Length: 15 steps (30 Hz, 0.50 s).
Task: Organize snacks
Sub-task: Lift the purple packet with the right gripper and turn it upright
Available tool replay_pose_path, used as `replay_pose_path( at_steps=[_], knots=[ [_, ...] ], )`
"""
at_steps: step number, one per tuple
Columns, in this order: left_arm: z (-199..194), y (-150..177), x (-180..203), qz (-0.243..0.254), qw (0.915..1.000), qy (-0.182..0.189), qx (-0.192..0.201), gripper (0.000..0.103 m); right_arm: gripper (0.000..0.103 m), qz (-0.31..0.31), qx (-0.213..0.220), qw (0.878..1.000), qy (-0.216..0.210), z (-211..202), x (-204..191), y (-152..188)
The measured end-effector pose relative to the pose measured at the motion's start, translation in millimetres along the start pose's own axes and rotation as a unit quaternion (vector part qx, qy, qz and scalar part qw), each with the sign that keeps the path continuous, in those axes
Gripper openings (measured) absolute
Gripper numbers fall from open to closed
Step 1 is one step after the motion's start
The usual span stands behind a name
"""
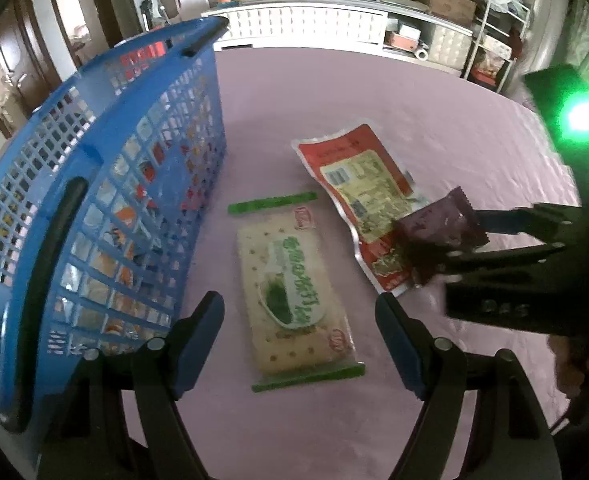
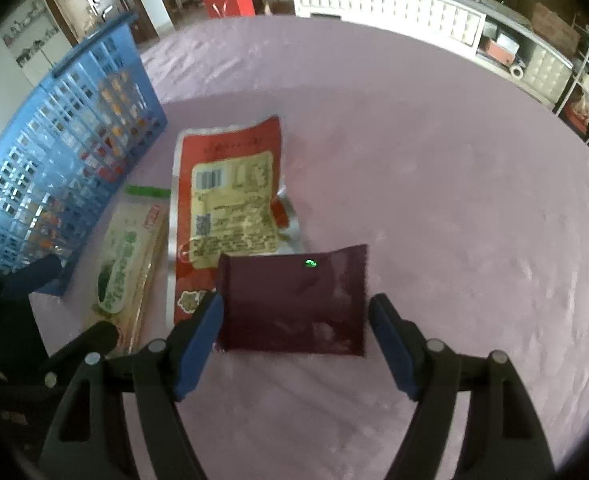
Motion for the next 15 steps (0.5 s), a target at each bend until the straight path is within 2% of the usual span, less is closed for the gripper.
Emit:
replay_pose_path(
  at_steps=[6,9,12,13,14,15],
  knots=[
    [0,2,-5,0.001,1.0000,0.009,-0.001,0.076,0.081,-0.028,-0.006,0.999,0.037,4,-9,0],
    [0,3,-3,-0.002,0.9999,0.013,-0.001,0.076,0.080,-0.024,0.000,0.999,0.038,3,-7,3],
    [-2,5,-3,-0.005,0.9998,0.016,-0.006,0.076,0.064,-0.031,0.014,0.998,0.045,-1,-8,9],
    [-3,5,-3,-0.005,0.9998,0.017,-0.006,0.076,0.050,-0.029,0.019,0.999,0.041,-5,-9,13],
    [-4,5,-3,-0.006,0.9998,0.019,-0.005,0.076,0.041,-0.027,0.019,0.999,0.042,-7,-8,14],
    [-6,5,-3,-0.007,0.9998,0.021,-0.005,0.076,0.036,-0.024,0.019,0.999,0.044,-9,-8,14]
  ],
)
Point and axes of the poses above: each gripper's, at about its wrist camera, not at the fingertips, and z roughly the way its jaws point, x to its right, y to its underside, the point moved 6 cm from there along z, roughly the way its jaws point, and after that the axes turned 2 degrees about y, right-handed, at the moved point
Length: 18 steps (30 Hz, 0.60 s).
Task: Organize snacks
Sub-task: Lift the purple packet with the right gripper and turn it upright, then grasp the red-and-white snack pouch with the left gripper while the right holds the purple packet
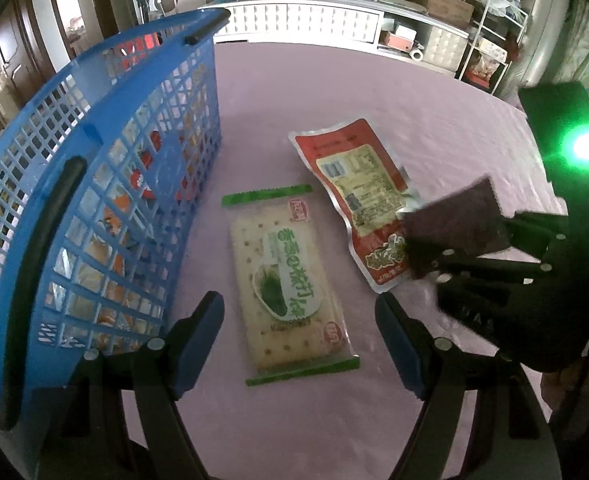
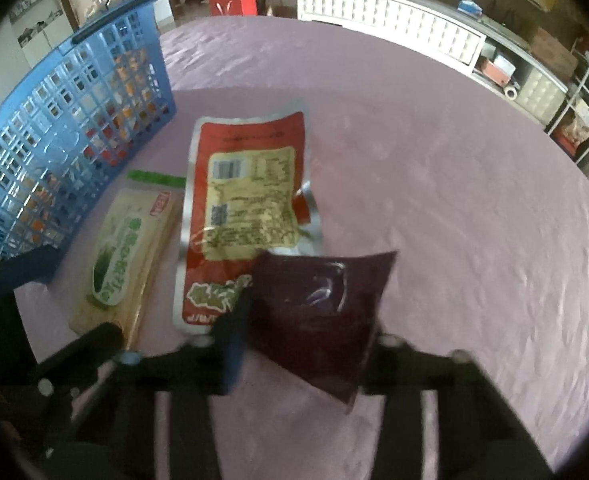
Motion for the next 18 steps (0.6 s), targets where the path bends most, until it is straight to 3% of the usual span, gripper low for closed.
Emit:
replay_pose_path(
  at_steps=[8,18],
  knots=[
    [-7,-4,1,-0.013,0.9999,0.010,0.000,0.076,0.014,0.049,0.008,0.998,-0.023,-10,22,5],
    [7,-28,24,-0.021,0.9989,0.041,-0.009,0.076,0.011,0.069,0.042,0.996,-0.024,-32,54,10]
  ],
)
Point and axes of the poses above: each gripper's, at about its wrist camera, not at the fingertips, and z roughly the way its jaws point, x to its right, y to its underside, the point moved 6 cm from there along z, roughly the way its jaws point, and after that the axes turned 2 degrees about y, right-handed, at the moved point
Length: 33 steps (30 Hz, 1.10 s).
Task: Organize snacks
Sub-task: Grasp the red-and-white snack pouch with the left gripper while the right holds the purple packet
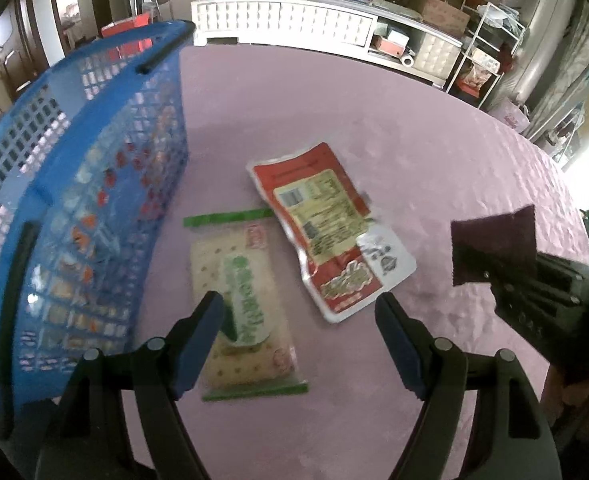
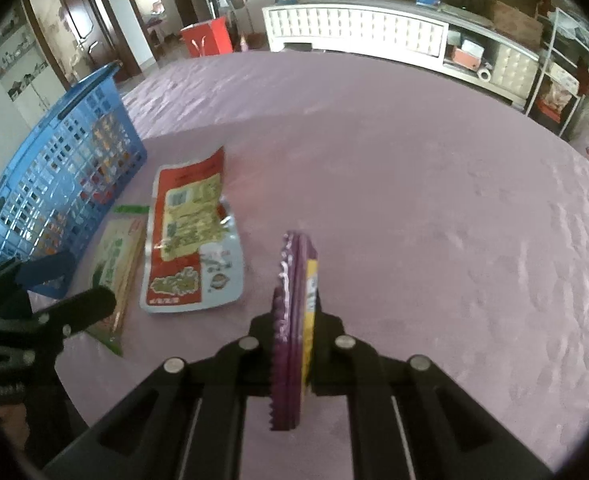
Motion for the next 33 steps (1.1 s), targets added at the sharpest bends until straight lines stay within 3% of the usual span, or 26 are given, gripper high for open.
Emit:
replay_pose_path(
  at_steps=[5,12,19,20,26,29,33],
  knots=[
    [18,-21,2,-0.053,0.9981,0.028,-0.019,0.076,0.011,0.017,0.010,1.000,-0.001,-4,18,-2],
    [53,-42,3,-0.122,0.9907,0.034,-0.051,0.076,0.011,0.004,0.015,1.000,-0.002,-6,25,1],
    [76,-56,17,-0.125,0.9903,0.009,-0.060,0.076,0.011,-0.016,0.021,0.999,-0.017,-5,21,2],
    [78,-57,19,-0.118,0.9915,0.002,-0.056,0.080,0.011,-0.015,0.021,0.999,-0.020,-4,22,2],
    [91,-57,44,-0.009,0.9949,-0.074,-0.068,0.084,0.011,0.000,0.021,0.999,-0.031,-2,31,5],
    [89,-56,36,-0.039,0.9947,-0.062,-0.072,0.083,0.011,0.004,0.023,0.999,-0.031,-4,37,6],
    [78,-50,24,-0.040,0.9965,-0.035,-0.065,0.068,0.011,0.010,0.024,0.999,-0.034,-6,38,7]
  ],
)
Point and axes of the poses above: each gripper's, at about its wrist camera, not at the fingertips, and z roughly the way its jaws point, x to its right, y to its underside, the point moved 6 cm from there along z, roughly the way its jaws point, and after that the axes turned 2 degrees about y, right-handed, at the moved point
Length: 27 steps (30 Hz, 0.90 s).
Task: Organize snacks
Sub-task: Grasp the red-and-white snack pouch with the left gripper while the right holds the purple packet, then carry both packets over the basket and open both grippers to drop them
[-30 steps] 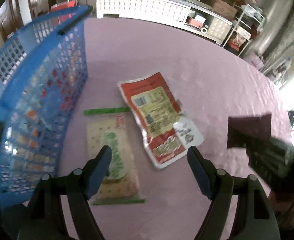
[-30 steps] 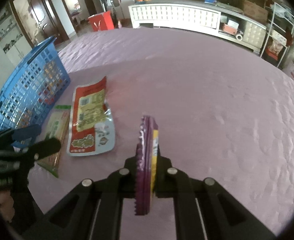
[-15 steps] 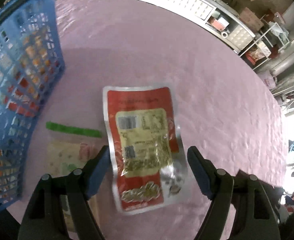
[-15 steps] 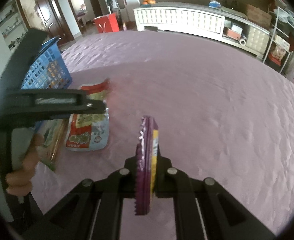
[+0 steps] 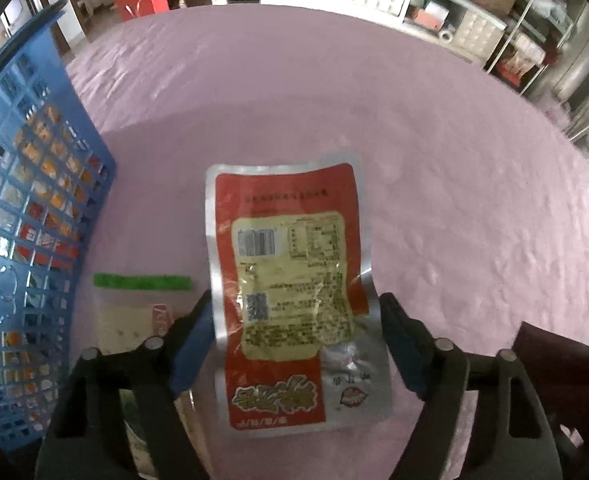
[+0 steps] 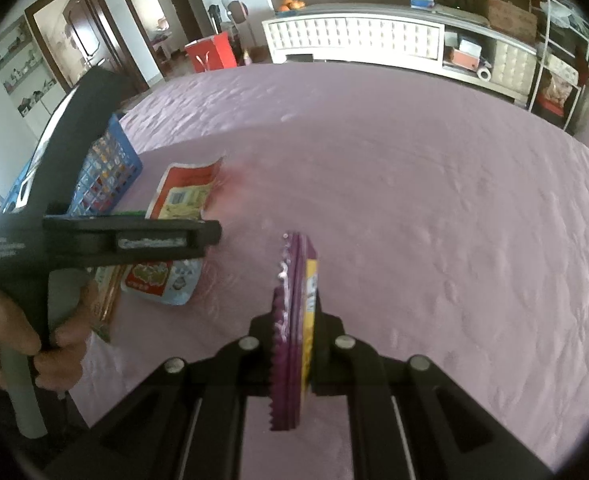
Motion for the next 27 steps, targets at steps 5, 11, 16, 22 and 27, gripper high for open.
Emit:
replay_pose_path(
  at_steps=[5,11,16,22,27],
  knots=[
    [-11,9,-10,0.010,0.9979,0.063,-0.011,0.037,0.011,0.014,0.003,1.000,-0.010,-2,0,-2],
    [-12,5,-12,0.018,0.9974,0.067,-0.020,0.034,0.011,0.016,0.007,1.000,-0.015,-7,-8,-5],
    [-10,-4,-15,0.033,0.9964,0.075,-0.022,0.033,0.011,0.018,0.009,1.000,-0.016,-13,-14,-7],
    [-19,3,-19,0.044,0.9949,0.090,-0.006,0.031,0.011,0.005,0.018,1.000,0.001,-34,-26,-9],
    [-60,11,-20,0.064,0.9902,0.117,0.041,0.030,0.011,0.004,0.024,0.999,0.023,-57,-24,-10]
  ],
)
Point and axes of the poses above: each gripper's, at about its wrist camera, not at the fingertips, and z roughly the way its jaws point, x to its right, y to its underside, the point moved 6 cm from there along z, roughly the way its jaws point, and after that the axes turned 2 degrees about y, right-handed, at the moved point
